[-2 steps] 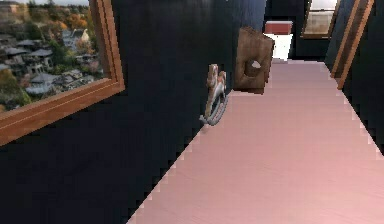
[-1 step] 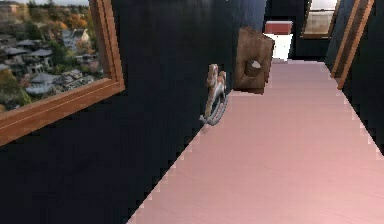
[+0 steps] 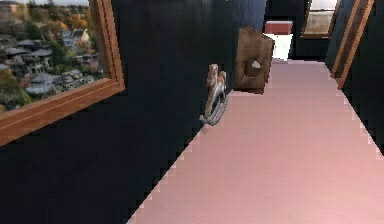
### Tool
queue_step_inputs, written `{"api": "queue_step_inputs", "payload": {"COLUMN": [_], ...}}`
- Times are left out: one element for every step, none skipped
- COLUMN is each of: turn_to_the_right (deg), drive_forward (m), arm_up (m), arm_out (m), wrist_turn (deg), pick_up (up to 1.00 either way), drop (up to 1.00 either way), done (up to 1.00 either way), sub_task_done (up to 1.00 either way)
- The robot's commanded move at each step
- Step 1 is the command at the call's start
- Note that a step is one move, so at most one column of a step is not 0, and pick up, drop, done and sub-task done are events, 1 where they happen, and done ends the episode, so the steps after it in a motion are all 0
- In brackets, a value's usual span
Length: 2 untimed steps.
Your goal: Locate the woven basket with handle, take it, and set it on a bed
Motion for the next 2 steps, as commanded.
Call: {"api": "queue_step_inputs", "payload": {"turn_to_the_right": [0.0, 0.0], "drive_forward": [0.00, 0.00], "arm_up": [-0.30, 0.00], "arm_out": [0.00, 0.00], "wrist_turn": [0.0, 0.0], "pick_up": [0.00, 1.00], "drop": [0.00, 0.00], "done": [0.00, 0.00], "sub_task_done": [0.00, 0.00]}}
